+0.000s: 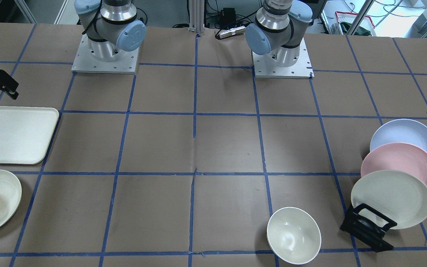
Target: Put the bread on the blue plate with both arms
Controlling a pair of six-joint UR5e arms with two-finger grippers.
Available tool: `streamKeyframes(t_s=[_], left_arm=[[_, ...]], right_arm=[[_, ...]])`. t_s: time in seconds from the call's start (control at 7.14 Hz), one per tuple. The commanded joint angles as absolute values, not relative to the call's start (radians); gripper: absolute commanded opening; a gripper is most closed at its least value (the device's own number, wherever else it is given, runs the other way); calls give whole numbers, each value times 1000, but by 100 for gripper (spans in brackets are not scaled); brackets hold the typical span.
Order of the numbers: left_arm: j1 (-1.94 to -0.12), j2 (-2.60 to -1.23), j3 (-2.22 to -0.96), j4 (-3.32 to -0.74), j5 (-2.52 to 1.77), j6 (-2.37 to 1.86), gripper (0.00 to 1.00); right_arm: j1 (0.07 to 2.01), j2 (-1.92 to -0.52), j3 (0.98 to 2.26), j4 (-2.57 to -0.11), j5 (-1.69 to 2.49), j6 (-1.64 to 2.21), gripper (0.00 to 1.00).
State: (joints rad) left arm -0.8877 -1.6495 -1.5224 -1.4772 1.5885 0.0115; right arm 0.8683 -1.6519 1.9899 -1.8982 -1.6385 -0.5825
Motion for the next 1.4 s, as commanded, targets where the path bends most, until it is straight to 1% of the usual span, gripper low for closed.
streamKeyframes(t_s=[0.0,0.28,0.42,0.56,0.7,0.84,0.98,1.12,1.26], left_arm=[[-735,-1722,-1607,-1418,1697,21,98],[-719,-1782,-1634,-1323,1715,37,94],[-719,-1814,-1646,-1307,1713,19,94],[-718,-1842,-1651,-1295,1715,-17,83],[-704,-1870,-1654,-1290,1739,-15,77],[-700,-1888,-1655,-1282,1799,-12,66],[-699,-1907,-1661,-1284,1843,-9,57],[-699,-1911,-1663,-1281,1845,-8,52],[-698,-1916,-1663,-1282,1844,-2,26]], right_arm=[[711,-1533,2039,-2108,-1638,-808,100],[623,-1363,2031,-2295,-1638,-918,100],[602,-1311,2028,-2363,-1637,-934,100],[594,-1277,2001,-2385,-1637,-934,100],[594,-1241,1961,-2385,-1635,-934,100],[594,-1200,1936,-2385,-1635,-933,100],[594,-1190,1928,-2376,-1631,-919,100],[609,-1198,1928,-2370,-1632,-907,100],[612,-1193,1933,-2362,-1625,-875,100]])
